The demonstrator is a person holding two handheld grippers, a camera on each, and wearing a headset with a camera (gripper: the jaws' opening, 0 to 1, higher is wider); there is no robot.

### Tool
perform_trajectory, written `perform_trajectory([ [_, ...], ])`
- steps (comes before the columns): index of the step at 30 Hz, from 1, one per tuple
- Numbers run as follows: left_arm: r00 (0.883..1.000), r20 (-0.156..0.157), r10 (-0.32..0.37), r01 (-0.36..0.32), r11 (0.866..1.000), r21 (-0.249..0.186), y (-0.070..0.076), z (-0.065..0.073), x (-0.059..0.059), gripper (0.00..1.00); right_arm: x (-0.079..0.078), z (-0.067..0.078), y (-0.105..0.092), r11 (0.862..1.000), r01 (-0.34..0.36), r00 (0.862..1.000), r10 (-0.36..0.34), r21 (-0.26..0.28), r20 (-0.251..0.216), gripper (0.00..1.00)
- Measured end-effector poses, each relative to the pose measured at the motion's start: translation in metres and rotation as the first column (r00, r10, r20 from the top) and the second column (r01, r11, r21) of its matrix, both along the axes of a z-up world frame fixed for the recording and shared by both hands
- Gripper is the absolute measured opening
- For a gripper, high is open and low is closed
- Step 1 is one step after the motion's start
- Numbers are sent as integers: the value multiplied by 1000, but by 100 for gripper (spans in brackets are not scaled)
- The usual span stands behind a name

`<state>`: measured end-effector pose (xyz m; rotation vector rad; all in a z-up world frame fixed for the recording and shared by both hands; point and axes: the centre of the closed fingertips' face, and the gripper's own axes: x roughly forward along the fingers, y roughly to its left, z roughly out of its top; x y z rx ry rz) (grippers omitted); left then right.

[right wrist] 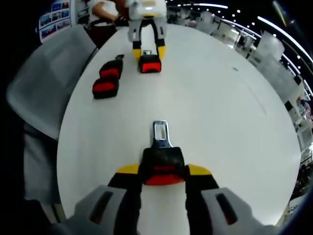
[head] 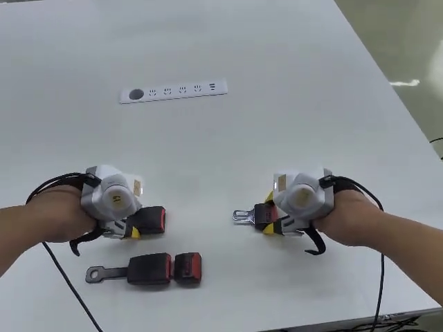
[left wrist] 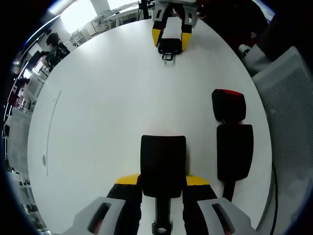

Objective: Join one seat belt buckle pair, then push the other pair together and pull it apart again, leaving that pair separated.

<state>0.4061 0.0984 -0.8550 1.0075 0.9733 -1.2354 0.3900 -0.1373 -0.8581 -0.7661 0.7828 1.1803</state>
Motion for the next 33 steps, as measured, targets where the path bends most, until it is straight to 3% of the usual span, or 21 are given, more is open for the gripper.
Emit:
perform_trajectory([
  [9, 999, -30, 30, -29, 999, 29, 4, -4, 3, 32, 0, 0, 1, 1000, -10, 1000, 10, 16, -24, 33],
  [23, 999, -25, 46, -46, 999, 13, 4, -5, 1, 32, -1, -1, 4, 1000, -19, 999, 18, -8, -27, 33],
  [30, 999, -29, 45, -44, 999, 18, 3, -6, 0, 32, -2, 0, 28, 1000, -1, 1000, 1, 24, -20, 33],
  [33, 999, -29, 42, -42, 999, 18, 3, -5, 0, 32, -2, 1, 49, 999, 1, 1000, -1, 48, -15, 33],
])
